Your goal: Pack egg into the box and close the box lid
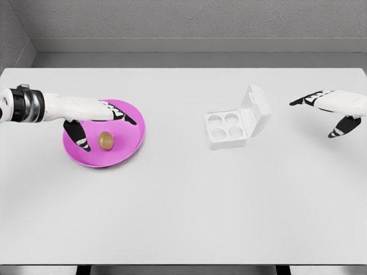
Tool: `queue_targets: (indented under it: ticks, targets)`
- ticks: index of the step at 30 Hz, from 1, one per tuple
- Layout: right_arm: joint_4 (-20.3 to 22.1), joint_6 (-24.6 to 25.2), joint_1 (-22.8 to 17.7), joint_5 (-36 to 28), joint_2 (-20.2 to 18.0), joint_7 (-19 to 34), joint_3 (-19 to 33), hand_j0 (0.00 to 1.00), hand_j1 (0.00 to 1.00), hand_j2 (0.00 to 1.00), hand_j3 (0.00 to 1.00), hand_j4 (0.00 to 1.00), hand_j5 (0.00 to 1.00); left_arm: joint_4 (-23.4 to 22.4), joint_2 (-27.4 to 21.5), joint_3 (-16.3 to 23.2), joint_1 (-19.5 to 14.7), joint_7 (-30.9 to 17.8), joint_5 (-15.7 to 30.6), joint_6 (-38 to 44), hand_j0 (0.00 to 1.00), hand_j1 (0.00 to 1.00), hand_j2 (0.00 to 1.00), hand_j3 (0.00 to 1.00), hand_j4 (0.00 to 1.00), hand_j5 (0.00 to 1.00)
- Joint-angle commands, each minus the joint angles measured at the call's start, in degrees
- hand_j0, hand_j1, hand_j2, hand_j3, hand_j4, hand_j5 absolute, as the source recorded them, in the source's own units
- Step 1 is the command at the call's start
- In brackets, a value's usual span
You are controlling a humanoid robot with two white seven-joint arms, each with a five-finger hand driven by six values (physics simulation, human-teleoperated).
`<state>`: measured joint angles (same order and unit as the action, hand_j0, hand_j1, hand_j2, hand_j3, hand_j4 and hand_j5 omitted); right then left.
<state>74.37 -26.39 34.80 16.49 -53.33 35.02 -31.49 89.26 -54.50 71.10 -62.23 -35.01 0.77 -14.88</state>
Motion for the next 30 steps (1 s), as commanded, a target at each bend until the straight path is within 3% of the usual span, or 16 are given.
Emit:
queue_targets:
  ticks: [1,5,11,19,22,30]
  targets:
    - [-0.19,-0.51,0.0,-0.14,-0.19,-0.02,-0.15,1.0,1.0,1.0,1.0,1.0,1.0,-2.08,0.18,-0.08,0.0,0.01,0.11,-0.32,1.0,1.0,1.0,1.0,1.0,1.0]
    - [-0.1,-0.42,0.18,-0.22,-0.02,-0.02,-0.15,1.0,1.0,1.0,1.0,1.0,1.0,-3.39,0.97,0.1,0.88,2.76,-0.07,-0.32,1.0,1.0,1.0,1.0,1.0,1.0]
    - [-0.19,-0.42,-0.09,-0.22,-0.11,-0.02,0.02,1.0,1.0,1.0,1.0,1.0,1.0,-7.0,3.79,0.01,1.76,2.76,-0.07,-0.41,1.0,1.0,1.0,1.0,1.0,1.0]
    - [-0.1,-0.42,-0.18,-0.22,-0.02,-0.02,-0.06,1.0,1.0,1.0,1.0,1.0,1.0,-7.96,3.7,-0.08,2.64,2.93,-0.07,-0.32,1.0,1.0,1.0,1.0,1.0,1.0]
    - [-0.1,-0.42,-0.18,-0.14,-0.02,-0.02,-0.15,1.0,1.0,1.0,1.0,1.0,1.0,-7.96,3.17,0.01,3.08,6.36,-0.07,-0.5,1.0,1.0,1.0,1.0,1.0,1.0]
    - [-0.1,-0.33,-0.18,-0.23,-0.11,-0.02,-0.15,1.0,1.0,1.0,1.0,1.0,1.0,-7.96,3.26,-0.08,4.22,6.36,-1.74,-0.5,1.0,1.0,1.0,1.0,1.0,1.0]
